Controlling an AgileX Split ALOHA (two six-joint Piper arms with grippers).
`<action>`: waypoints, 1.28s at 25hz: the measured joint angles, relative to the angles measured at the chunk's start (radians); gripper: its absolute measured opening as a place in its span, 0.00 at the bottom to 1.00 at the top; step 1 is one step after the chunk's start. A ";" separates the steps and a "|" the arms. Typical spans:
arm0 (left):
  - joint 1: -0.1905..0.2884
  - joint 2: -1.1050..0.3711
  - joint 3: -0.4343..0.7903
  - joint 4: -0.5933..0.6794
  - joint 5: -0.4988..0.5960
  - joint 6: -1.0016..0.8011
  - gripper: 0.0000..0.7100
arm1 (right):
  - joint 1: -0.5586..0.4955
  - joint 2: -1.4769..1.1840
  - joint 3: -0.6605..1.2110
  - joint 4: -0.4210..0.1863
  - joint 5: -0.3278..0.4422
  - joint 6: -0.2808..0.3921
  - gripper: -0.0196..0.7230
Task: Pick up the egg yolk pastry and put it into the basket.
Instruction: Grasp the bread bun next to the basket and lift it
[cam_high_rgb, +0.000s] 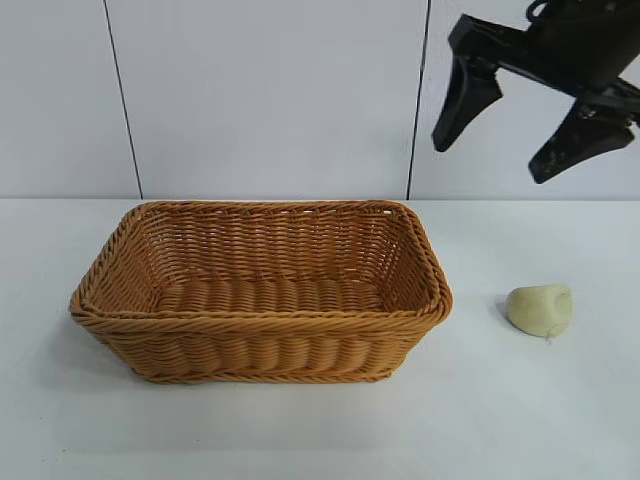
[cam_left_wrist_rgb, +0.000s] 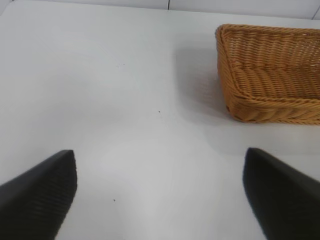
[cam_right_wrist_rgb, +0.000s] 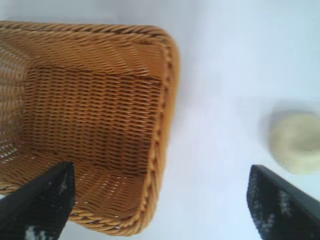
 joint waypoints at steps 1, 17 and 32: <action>0.000 0.000 0.000 0.000 0.000 0.000 0.98 | -0.023 0.000 -0.009 -0.012 0.020 0.001 0.89; 0.000 0.000 0.000 0.000 0.000 0.000 0.98 | -0.106 0.168 -0.020 -0.132 0.037 0.025 0.89; 0.000 0.000 0.000 0.000 0.000 0.000 0.98 | -0.106 0.433 -0.020 -0.142 -0.091 0.050 0.87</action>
